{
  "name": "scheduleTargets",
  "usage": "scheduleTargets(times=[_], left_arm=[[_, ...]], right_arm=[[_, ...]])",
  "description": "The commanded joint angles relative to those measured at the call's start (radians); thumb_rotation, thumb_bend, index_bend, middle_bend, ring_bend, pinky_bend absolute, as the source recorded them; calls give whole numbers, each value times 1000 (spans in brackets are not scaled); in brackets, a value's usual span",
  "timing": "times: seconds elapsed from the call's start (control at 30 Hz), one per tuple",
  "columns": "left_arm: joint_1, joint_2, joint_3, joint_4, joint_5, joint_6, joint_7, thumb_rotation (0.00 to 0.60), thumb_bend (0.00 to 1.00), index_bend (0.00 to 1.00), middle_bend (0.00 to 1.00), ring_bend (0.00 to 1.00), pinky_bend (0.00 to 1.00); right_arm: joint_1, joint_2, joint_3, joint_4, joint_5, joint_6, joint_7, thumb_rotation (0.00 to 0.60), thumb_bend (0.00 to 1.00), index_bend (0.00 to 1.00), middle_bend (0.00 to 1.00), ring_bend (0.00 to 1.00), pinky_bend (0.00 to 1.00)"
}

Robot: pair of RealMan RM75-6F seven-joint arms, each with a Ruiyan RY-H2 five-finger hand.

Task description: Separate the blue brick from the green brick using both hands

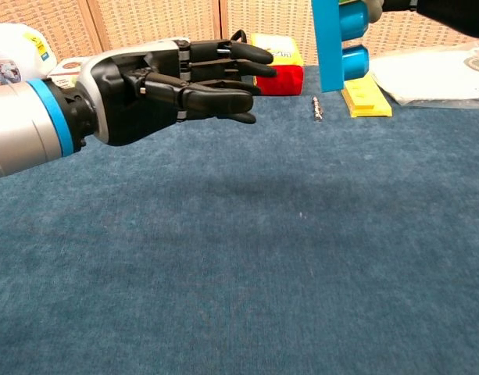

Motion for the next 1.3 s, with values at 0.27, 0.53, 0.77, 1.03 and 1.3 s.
scheduleTargets(times=[0.27, 0.53, 0.77, 1.03, 1.3], left_arm=[[-39, -26, 9, 87, 83, 4, -182, 600, 97, 327, 234, 161, 242], [-60, -65, 15, 145, 98, 29, -251, 600, 133, 329, 234, 162, 240], [-87, -103, 15, 174, 92, 35, -257, 600, 154, 346, 234, 162, 240], [-104, -138, 12, 188, 73, 48, -239, 600, 255, 416, 233, 162, 240], [-118, -163, 6, 194, 43, 47, -211, 600, 407, 488, 271, 161, 240]], right_arm=[[0, -35, 6, 14, -21, -11, -30, 600, 108, 723, 659, 696, 644], [4, -51, 13, 17, -19, -34, -45, 600, 108, 723, 659, 695, 643], [15, -79, 24, 14, -14, -43, -79, 600, 108, 725, 659, 694, 642], [19, -99, 35, 11, -2, -51, -105, 600, 108, 729, 660, 694, 642], [15, -104, 43, 11, -1, -58, -103, 600, 108, 735, 664, 694, 642]])
